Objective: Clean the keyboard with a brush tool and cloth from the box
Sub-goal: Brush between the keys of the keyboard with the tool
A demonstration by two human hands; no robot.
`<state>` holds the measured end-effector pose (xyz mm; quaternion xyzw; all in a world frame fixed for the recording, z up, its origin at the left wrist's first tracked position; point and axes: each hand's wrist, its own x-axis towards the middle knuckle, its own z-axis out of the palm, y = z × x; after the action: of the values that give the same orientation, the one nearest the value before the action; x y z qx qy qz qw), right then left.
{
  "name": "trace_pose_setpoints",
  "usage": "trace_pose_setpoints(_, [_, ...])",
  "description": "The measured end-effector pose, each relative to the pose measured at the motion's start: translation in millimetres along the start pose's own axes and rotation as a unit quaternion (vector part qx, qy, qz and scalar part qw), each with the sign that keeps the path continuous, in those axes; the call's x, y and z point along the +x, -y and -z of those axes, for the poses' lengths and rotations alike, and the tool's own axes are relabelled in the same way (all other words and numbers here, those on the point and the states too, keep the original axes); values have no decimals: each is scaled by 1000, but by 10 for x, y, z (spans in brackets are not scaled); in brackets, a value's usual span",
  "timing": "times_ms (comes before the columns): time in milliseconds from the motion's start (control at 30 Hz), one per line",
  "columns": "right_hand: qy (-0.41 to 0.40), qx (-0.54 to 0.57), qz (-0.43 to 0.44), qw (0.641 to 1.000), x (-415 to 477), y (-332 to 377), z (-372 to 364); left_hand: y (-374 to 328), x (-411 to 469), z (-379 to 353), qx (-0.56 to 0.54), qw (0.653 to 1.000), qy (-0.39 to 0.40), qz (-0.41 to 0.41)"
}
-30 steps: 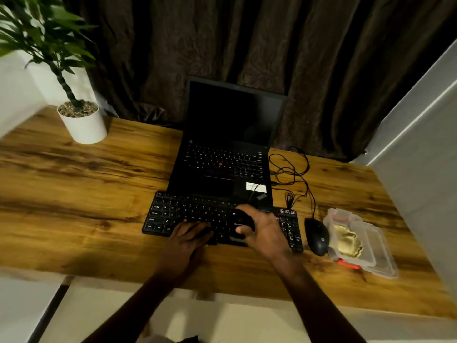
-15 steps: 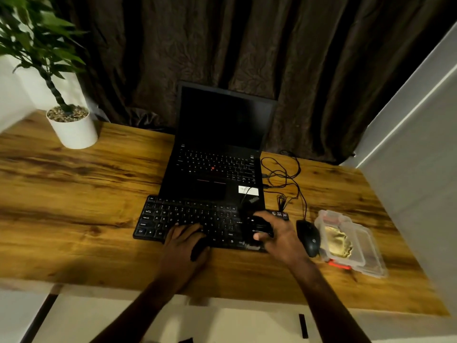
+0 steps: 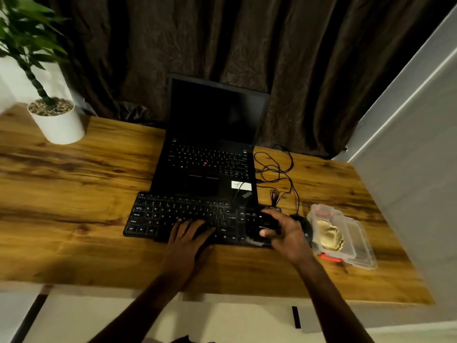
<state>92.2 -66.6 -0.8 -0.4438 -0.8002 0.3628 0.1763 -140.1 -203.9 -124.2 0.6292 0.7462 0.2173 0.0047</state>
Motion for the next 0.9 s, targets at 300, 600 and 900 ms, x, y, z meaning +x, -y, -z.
trace_pose_setpoints(300, [14,-1,17,1000,15,28,-161,6,13,-28,-1,1000,0,11])
trace_pose_setpoints(600, [8,-32,5,999,52,-317,221,-11,8,42,-16,1000,-1,4])
trace_pose_setpoints(900, [14,2,31,999,141,-47,-175,-26,2,52,-32,999,-13,10])
